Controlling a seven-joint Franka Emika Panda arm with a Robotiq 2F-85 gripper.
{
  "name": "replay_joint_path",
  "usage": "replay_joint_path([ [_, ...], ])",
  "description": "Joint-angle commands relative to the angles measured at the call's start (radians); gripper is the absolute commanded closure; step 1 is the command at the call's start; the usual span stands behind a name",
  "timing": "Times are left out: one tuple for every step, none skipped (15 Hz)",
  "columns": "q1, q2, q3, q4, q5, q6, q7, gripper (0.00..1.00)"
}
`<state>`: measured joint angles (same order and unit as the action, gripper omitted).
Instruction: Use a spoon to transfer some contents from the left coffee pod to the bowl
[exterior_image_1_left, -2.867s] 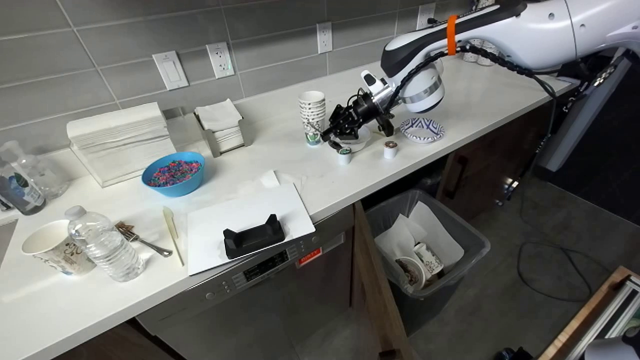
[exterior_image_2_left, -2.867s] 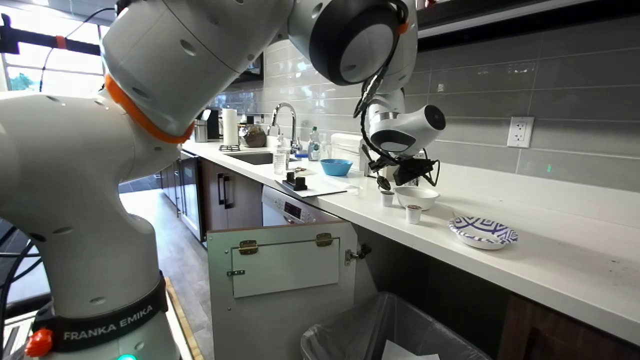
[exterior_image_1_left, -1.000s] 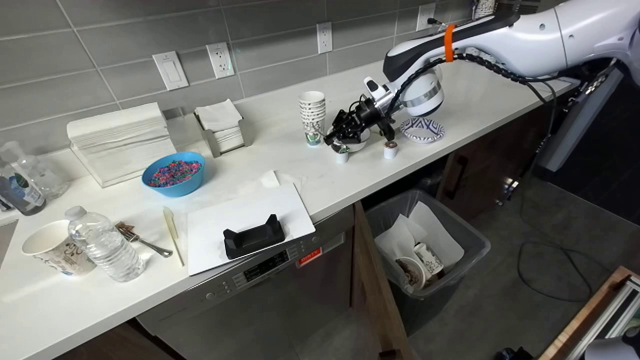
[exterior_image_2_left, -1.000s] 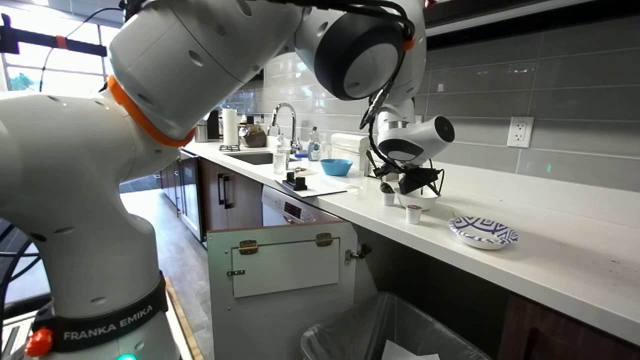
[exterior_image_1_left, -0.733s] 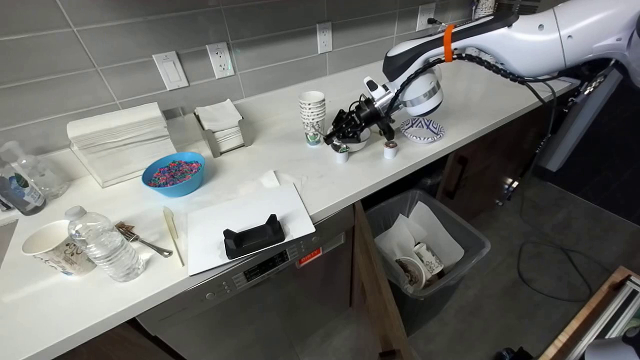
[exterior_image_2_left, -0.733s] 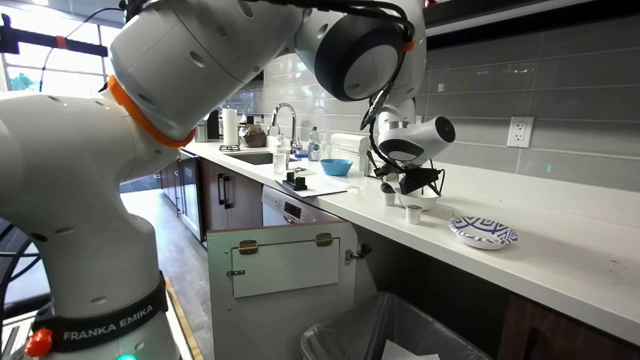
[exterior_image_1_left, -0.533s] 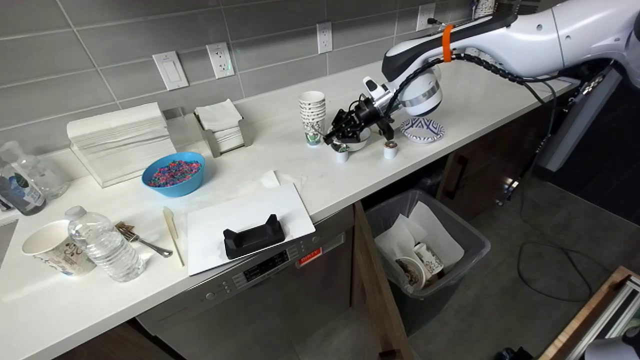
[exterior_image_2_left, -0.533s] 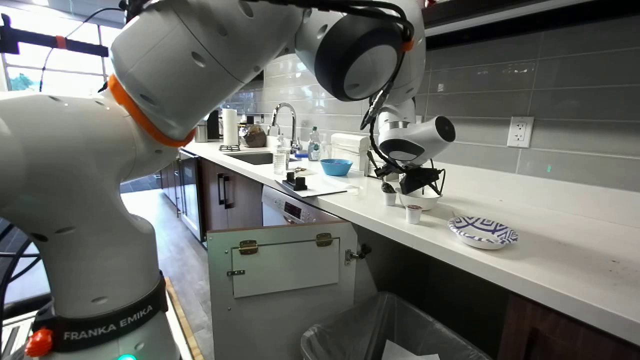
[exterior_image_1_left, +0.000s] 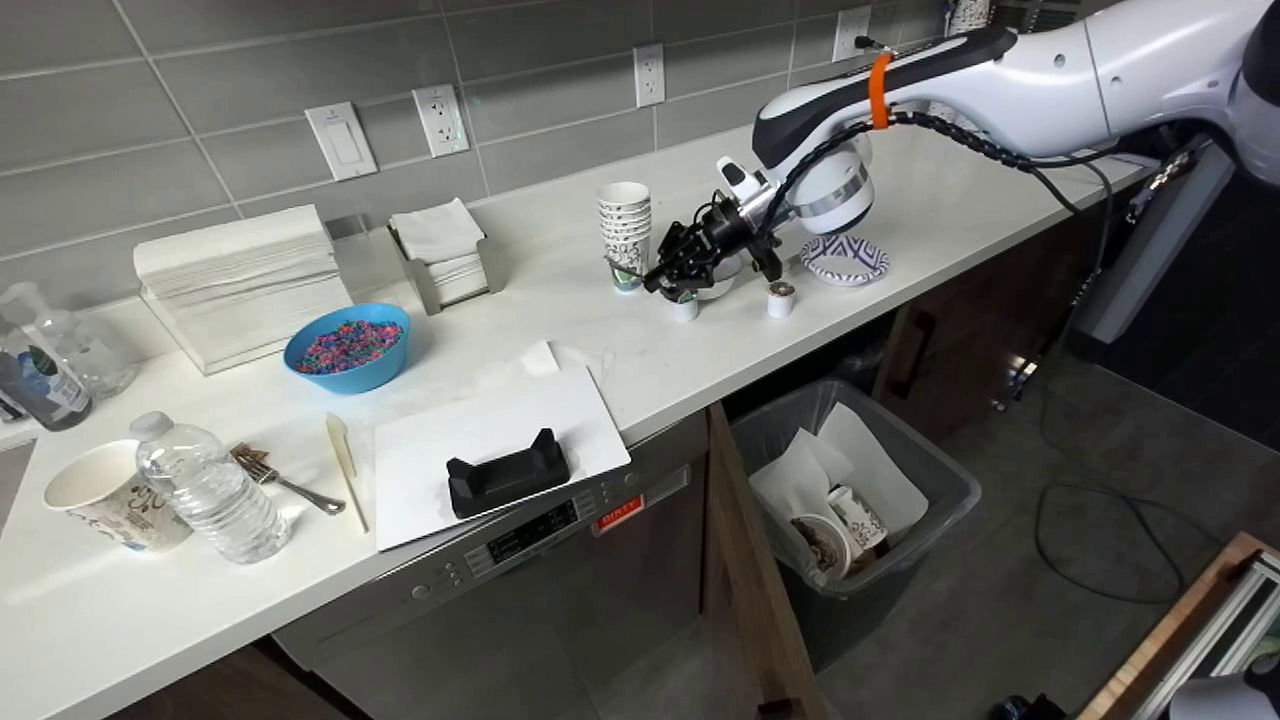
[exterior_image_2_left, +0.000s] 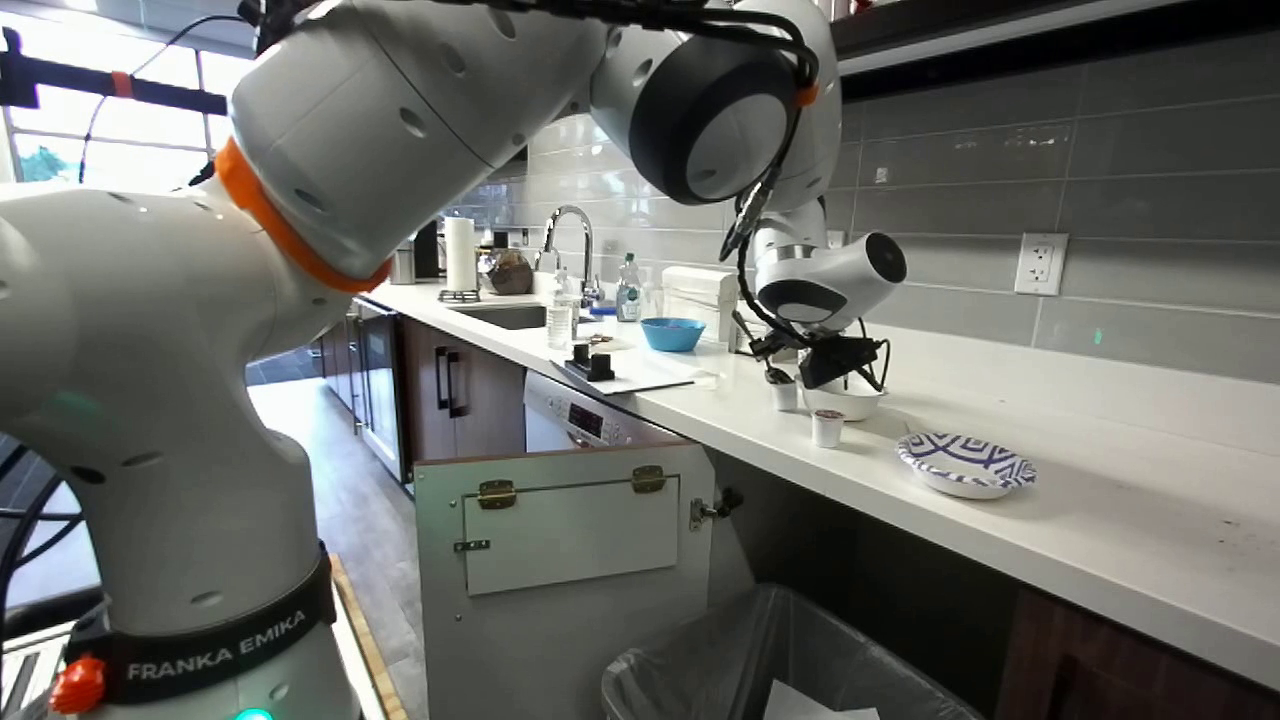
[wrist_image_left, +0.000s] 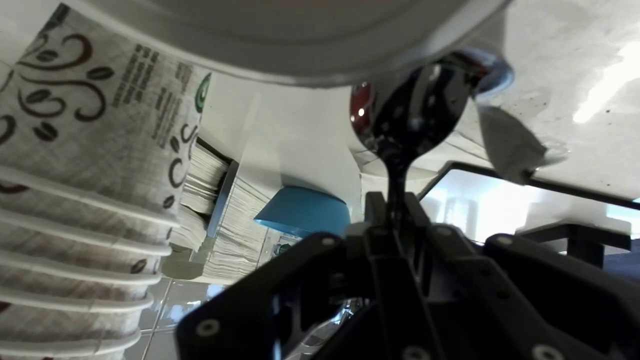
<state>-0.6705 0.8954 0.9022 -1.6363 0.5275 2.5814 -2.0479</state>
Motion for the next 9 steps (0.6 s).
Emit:
replay_joint_path([
  [0.026,-0.014,-0.035,0.023,0.012,-0.046,0.002,0.98],
  [0.024,-0.01,-0.032,0.026,0.016,-0.048,-0.006,0.98],
  [0.025,-0.011,-0.033,0.027,0.017,-0.049,-0.006,0.98],
  [0.023,-0.009,-0.031,0.027,0.019,-0.051,-0.012,0.98],
  [0.022,-0.012,-0.032,0.026,0.022,-0.053,-0.014,0.98],
  [0.017,-0.013,-0.028,0.023,0.027,-0.054,-0.021,0.98],
  [0.016,-0.016,-0.028,0.02,0.029,-0.05,-0.021,0.98],
  [0.014,-0.017,-0.024,0.017,0.035,-0.047,-0.021,0.98],
  [0.013,-0.019,-0.02,0.012,0.046,-0.034,-0.016,0.98],
])
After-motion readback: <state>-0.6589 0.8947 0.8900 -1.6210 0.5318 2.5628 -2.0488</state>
